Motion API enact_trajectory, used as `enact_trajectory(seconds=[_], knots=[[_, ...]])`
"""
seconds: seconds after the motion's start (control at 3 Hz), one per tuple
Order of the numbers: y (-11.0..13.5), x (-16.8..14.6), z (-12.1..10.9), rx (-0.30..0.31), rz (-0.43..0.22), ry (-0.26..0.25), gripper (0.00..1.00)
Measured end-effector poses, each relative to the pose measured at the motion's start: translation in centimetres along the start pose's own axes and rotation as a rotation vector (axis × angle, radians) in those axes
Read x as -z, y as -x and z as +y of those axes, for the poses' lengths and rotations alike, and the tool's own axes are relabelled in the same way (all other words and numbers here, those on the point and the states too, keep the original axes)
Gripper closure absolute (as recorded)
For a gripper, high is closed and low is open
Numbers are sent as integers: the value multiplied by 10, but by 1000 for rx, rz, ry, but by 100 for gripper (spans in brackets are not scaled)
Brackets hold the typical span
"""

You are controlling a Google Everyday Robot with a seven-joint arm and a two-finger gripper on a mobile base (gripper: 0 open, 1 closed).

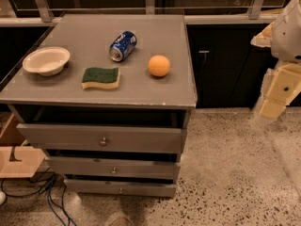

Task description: Open top drawer

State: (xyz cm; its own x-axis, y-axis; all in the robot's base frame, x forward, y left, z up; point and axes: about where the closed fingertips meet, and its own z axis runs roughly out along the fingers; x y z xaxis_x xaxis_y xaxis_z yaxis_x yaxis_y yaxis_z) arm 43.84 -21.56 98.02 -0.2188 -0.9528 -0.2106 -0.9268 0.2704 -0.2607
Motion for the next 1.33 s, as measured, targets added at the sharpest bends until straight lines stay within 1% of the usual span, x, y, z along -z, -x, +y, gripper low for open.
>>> enact_trajectory(seconds=[0.33, 0.67, 1.0, 1.33], knots=[[0, 0, 0, 0, 0, -1, 0], [12, -3, 10, 39, 1, -21, 0], [61, -28, 60, 137, 9, -18, 0], [61, -28, 60, 137, 9, -18, 0]])
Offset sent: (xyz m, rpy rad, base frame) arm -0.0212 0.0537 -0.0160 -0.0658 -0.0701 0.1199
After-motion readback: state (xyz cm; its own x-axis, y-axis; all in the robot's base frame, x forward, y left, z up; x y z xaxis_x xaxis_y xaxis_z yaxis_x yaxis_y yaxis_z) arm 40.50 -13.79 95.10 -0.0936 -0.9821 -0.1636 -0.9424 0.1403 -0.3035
